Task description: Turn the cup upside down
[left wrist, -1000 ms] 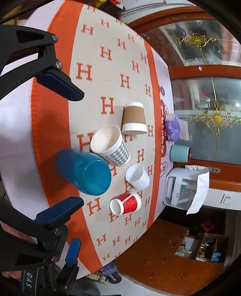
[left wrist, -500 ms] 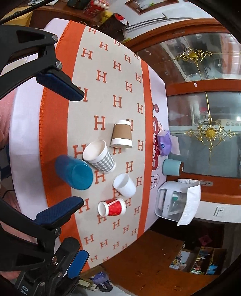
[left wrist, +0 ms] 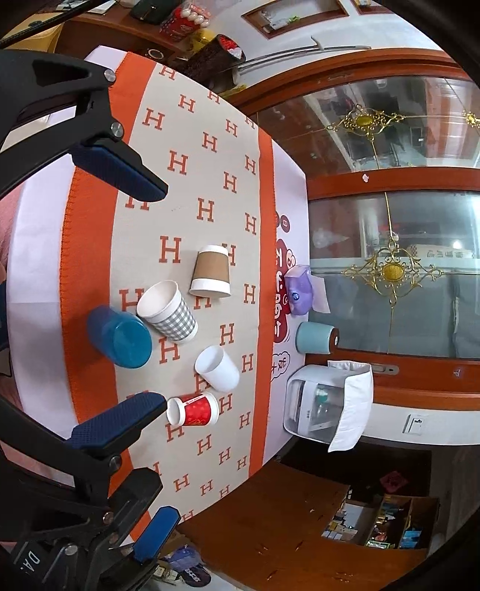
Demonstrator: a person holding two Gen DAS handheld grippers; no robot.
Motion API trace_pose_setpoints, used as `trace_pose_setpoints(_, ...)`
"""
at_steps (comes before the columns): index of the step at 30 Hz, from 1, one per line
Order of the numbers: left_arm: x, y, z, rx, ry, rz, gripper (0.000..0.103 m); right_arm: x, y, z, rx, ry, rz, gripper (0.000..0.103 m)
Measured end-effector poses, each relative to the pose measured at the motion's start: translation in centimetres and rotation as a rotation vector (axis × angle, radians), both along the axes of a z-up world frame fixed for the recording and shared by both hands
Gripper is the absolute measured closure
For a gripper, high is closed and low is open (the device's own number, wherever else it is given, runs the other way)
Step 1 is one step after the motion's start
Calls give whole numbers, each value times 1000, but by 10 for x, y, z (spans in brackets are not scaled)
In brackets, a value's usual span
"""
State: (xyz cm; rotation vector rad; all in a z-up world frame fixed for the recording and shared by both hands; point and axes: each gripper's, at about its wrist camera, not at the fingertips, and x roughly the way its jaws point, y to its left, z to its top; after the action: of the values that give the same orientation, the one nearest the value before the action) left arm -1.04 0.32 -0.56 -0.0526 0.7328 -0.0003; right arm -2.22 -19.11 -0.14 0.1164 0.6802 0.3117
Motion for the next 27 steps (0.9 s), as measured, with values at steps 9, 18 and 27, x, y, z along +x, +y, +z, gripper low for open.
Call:
trace_pose_setpoints(9,8,2,0,-1,-3,9,1,5,0,-4,6,1,-7,30)
trace_pose_setpoints(18,13,-3,-4,27,9,14,1,7,-3,-9,14,21,-21,30)
trace_pose_setpoints(27,14,-3,-8,17,26,15,1,7,-2,-9,12,23,-23,30)
